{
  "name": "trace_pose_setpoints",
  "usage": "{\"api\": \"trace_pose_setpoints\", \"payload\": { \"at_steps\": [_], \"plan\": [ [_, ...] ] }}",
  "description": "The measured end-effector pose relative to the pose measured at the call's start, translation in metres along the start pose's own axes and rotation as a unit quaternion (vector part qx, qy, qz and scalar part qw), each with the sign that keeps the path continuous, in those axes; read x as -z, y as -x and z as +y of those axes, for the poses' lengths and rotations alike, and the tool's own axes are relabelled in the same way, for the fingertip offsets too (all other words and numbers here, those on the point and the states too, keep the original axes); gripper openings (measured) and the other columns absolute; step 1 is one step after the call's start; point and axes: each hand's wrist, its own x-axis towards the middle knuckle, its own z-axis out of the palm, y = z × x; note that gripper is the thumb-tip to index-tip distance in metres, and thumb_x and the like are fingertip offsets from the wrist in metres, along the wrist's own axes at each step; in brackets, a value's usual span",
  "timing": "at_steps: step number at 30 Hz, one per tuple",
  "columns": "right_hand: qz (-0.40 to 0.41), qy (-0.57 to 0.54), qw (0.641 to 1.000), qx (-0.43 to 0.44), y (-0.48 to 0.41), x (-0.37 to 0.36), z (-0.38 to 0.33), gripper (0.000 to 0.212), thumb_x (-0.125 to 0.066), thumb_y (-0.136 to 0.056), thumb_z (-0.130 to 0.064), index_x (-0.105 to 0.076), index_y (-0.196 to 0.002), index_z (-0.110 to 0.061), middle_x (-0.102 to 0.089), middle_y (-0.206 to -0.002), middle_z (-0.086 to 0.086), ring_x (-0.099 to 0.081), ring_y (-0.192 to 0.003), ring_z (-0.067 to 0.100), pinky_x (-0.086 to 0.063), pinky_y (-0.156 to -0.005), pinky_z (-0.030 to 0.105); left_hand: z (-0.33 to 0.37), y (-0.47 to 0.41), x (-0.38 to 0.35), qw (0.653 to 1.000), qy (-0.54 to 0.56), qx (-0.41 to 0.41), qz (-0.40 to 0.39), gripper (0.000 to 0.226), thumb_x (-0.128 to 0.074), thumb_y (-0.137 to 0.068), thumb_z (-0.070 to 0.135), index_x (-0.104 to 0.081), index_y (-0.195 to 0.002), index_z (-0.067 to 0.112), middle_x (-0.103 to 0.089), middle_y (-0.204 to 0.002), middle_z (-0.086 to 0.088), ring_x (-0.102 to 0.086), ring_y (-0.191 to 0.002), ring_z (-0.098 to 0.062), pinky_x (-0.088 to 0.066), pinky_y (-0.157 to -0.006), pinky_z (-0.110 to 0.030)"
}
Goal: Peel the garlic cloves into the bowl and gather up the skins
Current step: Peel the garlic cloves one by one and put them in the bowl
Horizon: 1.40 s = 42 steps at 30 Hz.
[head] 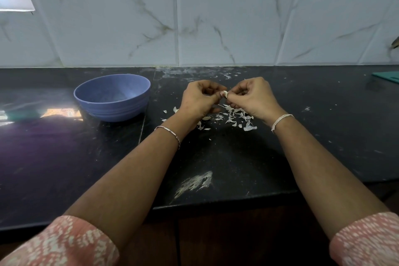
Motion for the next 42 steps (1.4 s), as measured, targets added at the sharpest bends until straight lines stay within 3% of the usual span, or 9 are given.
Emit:
{"api": "trace_pose_setpoints", "payload": {
  "at_steps": [7, 15, 23, 29, 42],
  "plan": [
    [0.000, -0.004, 1.000, 0.000, 0.0001, 0.0003, -0.0010, 0.010, -0.077, -0.078, -0.022, -0.075, -0.071, -0.015, -0.073, -0.066, 0.002, -0.072, -0.068, 0.022, -0.061, -0.070, 0.042, -0.0002, 0.0001, 0.0005, 1.000, 0.000, -0.004, 0.000, 0.010, -0.074, -0.086, 0.010, -0.073, -0.084, 0.020, -0.065, -0.080, -0.002, -0.062, -0.066, -0.007, -0.059, -0.063, -0.029],
    [-0.032, -0.173, 0.983, -0.060, 0.0045, 0.0014, -0.0082, 0.010, -0.070, -0.085, -0.004, -0.071, -0.076, -0.006, -0.072, -0.069, 0.004, -0.066, -0.065, 0.015, -0.056, -0.066, 0.024, 0.0028, 0.0010, 0.0001, 1.000, -0.002, -0.020, 0.014, 0.008, -0.074, -0.085, 0.010, -0.070, -0.088, 0.017, -0.061, -0.087, 0.001, -0.061, -0.072, -0.007, -0.057, -0.056, -0.025],
    [-0.040, -0.193, 0.978, -0.068, 0.0042, 0.0007, -0.0072, 0.009, -0.069, -0.086, -0.004, -0.071, -0.078, -0.006, -0.073, -0.069, 0.004, -0.067, -0.065, 0.013, -0.056, -0.066, 0.023, 0.0010, -0.0011, 0.0018, 0.999, -0.022, -0.028, 0.027, 0.009, -0.074, -0.085, 0.012, -0.071, -0.087, 0.020, -0.063, -0.086, 0.002, -0.061, -0.079, -0.010, -0.059, -0.060, -0.028],
    [-0.031, -0.200, 0.977, -0.067, 0.0054, 0.0007, -0.0090, 0.009, -0.067, -0.087, -0.002, -0.071, -0.079, -0.005, -0.072, -0.068, 0.004, -0.065, -0.063, 0.014, -0.055, -0.064, 0.022, 0.0022, 0.0004, 0.0016, 1.000, 0.007, -0.006, 0.012, 0.011, -0.072, -0.086, 0.010, -0.070, -0.084, 0.020, -0.060, -0.073, 0.003, -0.058, -0.067, -0.006, -0.056, -0.060, -0.025],
    [-0.045, -0.235, 0.968, -0.082, 0.0036, 0.0027, -0.0069, 0.008, -0.069, -0.087, -0.006, -0.072, -0.084, 0.001, -0.073, -0.077, 0.012, -0.068, -0.065, 0.012, -0.056, -0.064, 0.019, 0.0044, 0.0028, -0.0002, 0.999, 0.033, 0.009, 0.003, 0.013, -0.069, -0.090, 0.008, -0.066, -0.084, 0.019, -0.058, -0.073, 0.002, -0.058, -0.066, -0.008, -0.056, -0.056, -0.026]
  ]
}}
